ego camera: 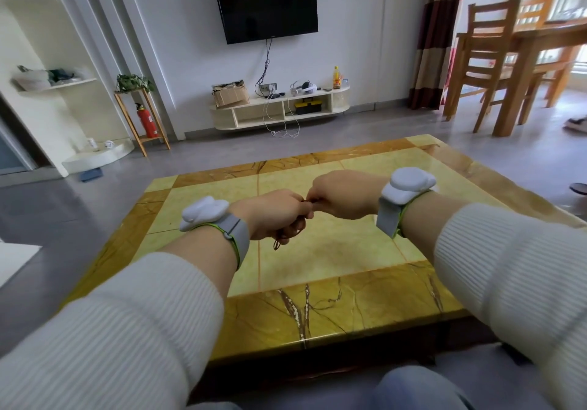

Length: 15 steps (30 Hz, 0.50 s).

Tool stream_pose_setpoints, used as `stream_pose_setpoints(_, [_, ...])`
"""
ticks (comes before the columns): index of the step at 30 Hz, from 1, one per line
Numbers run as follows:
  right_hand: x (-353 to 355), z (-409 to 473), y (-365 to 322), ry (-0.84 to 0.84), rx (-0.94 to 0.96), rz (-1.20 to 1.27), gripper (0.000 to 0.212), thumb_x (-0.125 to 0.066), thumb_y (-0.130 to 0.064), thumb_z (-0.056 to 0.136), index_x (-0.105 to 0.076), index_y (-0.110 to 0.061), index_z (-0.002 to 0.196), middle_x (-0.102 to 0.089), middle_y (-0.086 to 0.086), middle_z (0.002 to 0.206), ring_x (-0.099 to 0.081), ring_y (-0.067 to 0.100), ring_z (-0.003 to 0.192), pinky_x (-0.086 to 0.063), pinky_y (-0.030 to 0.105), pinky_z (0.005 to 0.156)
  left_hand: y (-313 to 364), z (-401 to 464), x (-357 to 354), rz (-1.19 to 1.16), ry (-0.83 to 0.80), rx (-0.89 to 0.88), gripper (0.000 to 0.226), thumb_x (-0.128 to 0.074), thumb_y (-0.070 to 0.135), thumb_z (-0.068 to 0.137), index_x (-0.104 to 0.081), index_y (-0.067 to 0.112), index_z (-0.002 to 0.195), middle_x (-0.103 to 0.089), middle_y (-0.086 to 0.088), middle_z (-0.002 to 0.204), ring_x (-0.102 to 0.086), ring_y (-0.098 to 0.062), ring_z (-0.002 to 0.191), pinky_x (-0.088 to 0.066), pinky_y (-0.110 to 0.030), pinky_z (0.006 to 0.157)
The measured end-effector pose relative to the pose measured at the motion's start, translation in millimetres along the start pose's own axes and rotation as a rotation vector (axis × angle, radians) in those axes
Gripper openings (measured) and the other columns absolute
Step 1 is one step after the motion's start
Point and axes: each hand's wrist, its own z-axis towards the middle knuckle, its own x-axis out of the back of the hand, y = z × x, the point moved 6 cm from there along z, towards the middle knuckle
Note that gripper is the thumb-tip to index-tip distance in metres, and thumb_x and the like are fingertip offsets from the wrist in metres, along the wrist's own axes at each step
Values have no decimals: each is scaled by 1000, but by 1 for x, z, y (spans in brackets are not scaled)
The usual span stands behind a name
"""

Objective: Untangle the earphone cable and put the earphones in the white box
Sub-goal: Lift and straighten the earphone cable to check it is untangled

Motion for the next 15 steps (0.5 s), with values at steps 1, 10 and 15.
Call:
stream_pose_setpoints(1, [-2, 1, 2, -12, -5, -16, 32, -39, -33, 104, -64, -17, 116, -62, 3, 102, -53, 21, 86, -42, 34, 74, -1, 1, -2, -11, -19, 11, 20, -40, 20, 102, -46, 11, 85, -39, -4, 61, -29, -17, 48, -28, -29, 51])
stream_pose_setpoints(10, [-16, 1, 18, -50, -50, 19, 31, -40, -27, 103, -65, -16, 118, -65, 4, 104, -59, 26, 94, -50, 42, 84, -7, 12, -22, -108, -131, 39, 22, -41, 26, 105, -47, 7, 97, -64, -15, 83, -70, -30, 75, -57, -42, 68])
stream_pose_setpoints(15, [-28, 0, 34, -81, -108, 93, 31, -41, -29, 103, -67, -15, 113, -67, 4, 102, -59, 26, 93, -50, 41, 84, -8, 29, -20, -11, -79, 36, 19, -45, 23, 103, -56, 8, 103, -44, -5, 73, -40, -17, 53, -39, -28, 48])
